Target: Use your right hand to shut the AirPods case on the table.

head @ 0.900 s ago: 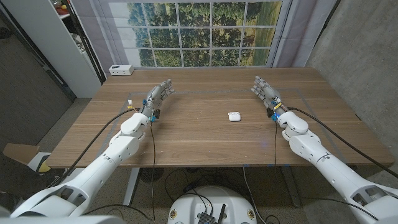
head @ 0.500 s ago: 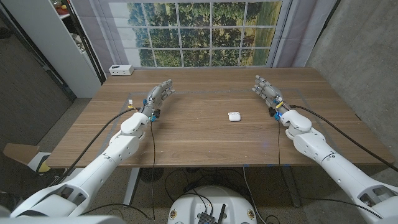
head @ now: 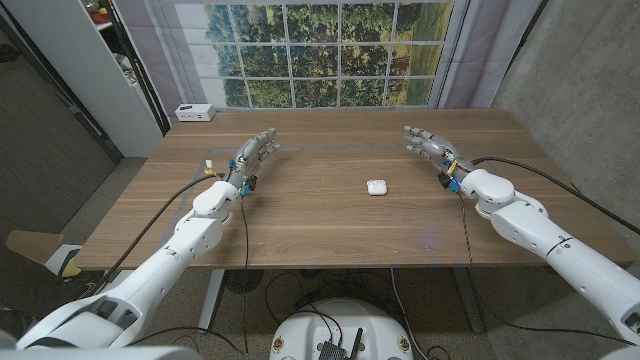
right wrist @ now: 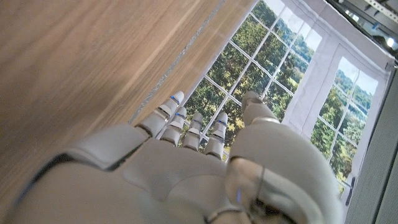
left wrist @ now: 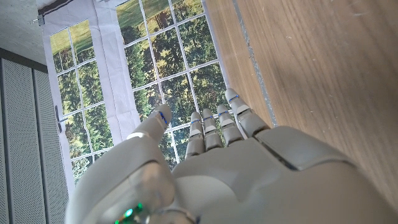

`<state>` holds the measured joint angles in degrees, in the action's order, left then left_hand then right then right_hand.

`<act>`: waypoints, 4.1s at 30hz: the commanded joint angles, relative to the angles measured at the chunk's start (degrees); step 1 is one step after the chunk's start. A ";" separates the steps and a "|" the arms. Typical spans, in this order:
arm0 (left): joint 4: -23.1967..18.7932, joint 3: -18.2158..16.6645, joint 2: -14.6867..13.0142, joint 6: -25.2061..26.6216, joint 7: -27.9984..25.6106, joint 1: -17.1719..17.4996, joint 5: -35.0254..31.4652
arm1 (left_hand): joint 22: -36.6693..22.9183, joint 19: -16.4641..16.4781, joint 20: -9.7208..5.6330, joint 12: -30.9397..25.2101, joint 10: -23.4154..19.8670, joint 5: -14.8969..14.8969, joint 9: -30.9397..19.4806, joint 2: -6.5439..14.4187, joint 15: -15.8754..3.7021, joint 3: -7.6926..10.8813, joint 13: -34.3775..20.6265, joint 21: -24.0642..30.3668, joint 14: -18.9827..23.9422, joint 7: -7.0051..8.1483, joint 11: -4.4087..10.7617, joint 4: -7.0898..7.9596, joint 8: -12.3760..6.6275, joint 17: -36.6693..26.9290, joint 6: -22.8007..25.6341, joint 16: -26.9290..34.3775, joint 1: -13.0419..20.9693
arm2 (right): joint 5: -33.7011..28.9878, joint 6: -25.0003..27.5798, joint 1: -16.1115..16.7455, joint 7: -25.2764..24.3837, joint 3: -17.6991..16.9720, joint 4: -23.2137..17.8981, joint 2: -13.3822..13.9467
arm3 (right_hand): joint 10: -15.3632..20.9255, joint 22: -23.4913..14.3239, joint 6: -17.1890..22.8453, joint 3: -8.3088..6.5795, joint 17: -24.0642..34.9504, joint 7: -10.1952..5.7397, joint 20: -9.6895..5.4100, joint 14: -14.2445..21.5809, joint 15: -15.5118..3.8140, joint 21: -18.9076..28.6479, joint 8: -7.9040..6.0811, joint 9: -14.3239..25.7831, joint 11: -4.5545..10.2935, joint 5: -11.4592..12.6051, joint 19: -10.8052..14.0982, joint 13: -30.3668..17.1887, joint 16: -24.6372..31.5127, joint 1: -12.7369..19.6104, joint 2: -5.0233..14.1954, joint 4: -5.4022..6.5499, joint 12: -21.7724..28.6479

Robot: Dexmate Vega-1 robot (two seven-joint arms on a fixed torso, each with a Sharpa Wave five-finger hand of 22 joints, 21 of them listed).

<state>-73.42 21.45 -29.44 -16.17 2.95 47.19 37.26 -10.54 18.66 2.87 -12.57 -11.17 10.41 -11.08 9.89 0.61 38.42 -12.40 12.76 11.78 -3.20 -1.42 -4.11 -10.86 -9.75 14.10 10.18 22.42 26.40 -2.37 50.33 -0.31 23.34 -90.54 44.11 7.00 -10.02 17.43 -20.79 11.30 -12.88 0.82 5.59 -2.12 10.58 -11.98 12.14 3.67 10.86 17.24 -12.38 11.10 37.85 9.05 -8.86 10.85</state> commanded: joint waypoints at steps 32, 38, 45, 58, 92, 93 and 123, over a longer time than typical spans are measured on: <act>1.80 0.02 0.10 -0.41 1.56 -0.60 0.48 | -0.24 -0.72 0.42 -0.46 -0.55 0.35 -0.25 -0.05 0.02 0.17 -0.38 -0.27 0.28 0.08 -0.05 0.03 -0.95 -0.20 2.06 0.20 0.45 | -30.68 39.18 -17.66 17.97 21.59 -20.44 10.36 | -13.64 0.01 1.37 -1.01 0.12 -0.04 1.46 -17.66 -1.93 -0.27 -0.85 1.03 2.26 1.82 -13.44 -0.70 -0.63 4.66 -0.53 -0.71 -0.27; 1.10 -0.04 -0.29 -0.01 1.22 -0.26 0.40 | -0.24 -0.89 0.51 -0.49 -0.55 0.35 -0.29 -0.01 0.00 0.10 -0.42 -0.32 0.14 0.92 0.25 -0.02 -1.22 -0.20 2.92 0.18 0.51 | -32.69 38.84 -19.29 20.70 23.27 -19.49 9.43 | -14.21 0.03 1.55 -1.10 0.05 -0.05 1.36 -18.10 -1.93 -0.27 -0.90 1.07 2.50 1.88 -13.86 -0.69 -0.61 4.97 -0.53 -0.73 -0.24; 0.74 0.05 -0.48 0.27 1.26 -0.19 0.35 | -0.25 -0.93 0.52 -0.49 -0.51 0.35 -0.33 0.02 0.04 0.06 -0.46 -0.33 0.05 1.00 0.14 -0.01 -1.25 -0.20 3.19 0.18 0.52 | -34.45 38.20 -21.48 25.07 25.09 -18.58 8.53 | -14.41 0.03 1.95 -1.27 -0.03 0.05 0.92 -18.28 -2.09 -0.26 -0.97 1.03 2.89 1.97 -14.37 -0.67 -0.47 5.35 -0.37 -0.69 -0.05; 0.24 -0.03 -0.44 0.29 0.74 0.13 0.33 | -0.25 -1.04 0.55 -0.52 -0.52 0.35 -0.37 0.02 0.14 -0.01 -0.51 -0.35 -0.11 0.89 0.07 -0.04 -1.26 -0.20 3.52 0.16 0.56 | -35.68 36.81 -25.10 31.75 26.83 -15.57 6.62 | -14.24 0.04 2.82 -1.20 -0.13 0.20 1.70 -18.47 -1.54 -0.10 -0.92 0.74 2.44 2.08 -14.88 -0.64 -0.22 5.30 -0.44 -0.34 0.38; 0.26 -0.38 -0.63 -0.01 0.79 0.74 0.67 | -0.26 -1.12 0.59 -0.56 -0.51 0.37 -0.44 0.01 0.13 -0.06 -0.62 -0.33 -0.15 0.63 -0.21 0.02 -1.23 -0.19 4.15 0.21 0.53 | -36.00 39.86 -26.14 34.35 28.55 -13.72 4.80 | -10.53 0.07 7.50 -1.60 -0.44 0.29 1.38 -16.27 -2.03 0.67 -1.75 0.41 1.74 2.88 -13.72 -0.44 0.75 6.22 -0.34 -0.38 2.00; 0.22 -0.39 -0.63 0.01 0.72 0.77 0.68 | -0.27 -1.12 0.58 -0.60 -0.60 0.37 -0.45 0.00 0.13 -0.06 -0.62 -0.33 -0.12 0.64 -0.25 0.01 -1.22 -0.19 4.14 0.21 0.54 | -35.91 40.08 -26.15 34.41 28.56 -13.78 4.79 | -10.34 0.07 7.82 -1.60 -0.45 0.30 1.36 -16.15 -2.10 0.68 -1.83 0.41 1.80 2.90 -13.66 -0.43 0.79 6.25 -0.38 -0.39 2.06; -0.77 -0.44 -0.58 -0.27 -0.08 1.78 0.56 | -0.27 -1.22 0.67 -0.61 -0.54 0.38 -0.54 -0.03 0.09 -0.10 -0.70 -0.33 -0.15 0.49 -0.11 -0.05 -1.23 -0.15 4.76 0.22 0.58 | -33.31 39.34 -20.91 26.74 25.63 -16.89 6.77 | -1.53 0.05 18.53 -2.78 -0.69 0.38 -1.53 -9.09 -4.66 1.71 -5.76 3.07 2.42 2.13 -7.38 -0.23 1.91 14.62 -2.38 -1.48 3.95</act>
<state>-73.51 21.02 -30.03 -16.21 3.40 48.46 38.04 -10.52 17.60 3.67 -12.80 -11.47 10.41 -11.32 9.89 0.82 38.41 -12.93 12.44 11.56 -2.70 -1.13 -4.11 -11.75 -9.72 18.32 10.15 22.42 -7.76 38.14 26.66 30.54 50.75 -105.82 49.87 4.05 -9.75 34.55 -23.17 10.65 -12.38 -1.87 -4.54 -1.95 11.69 -16.85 14.47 5.73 13.51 7.31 -12.51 12.73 50.82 6.98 -10.09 14.25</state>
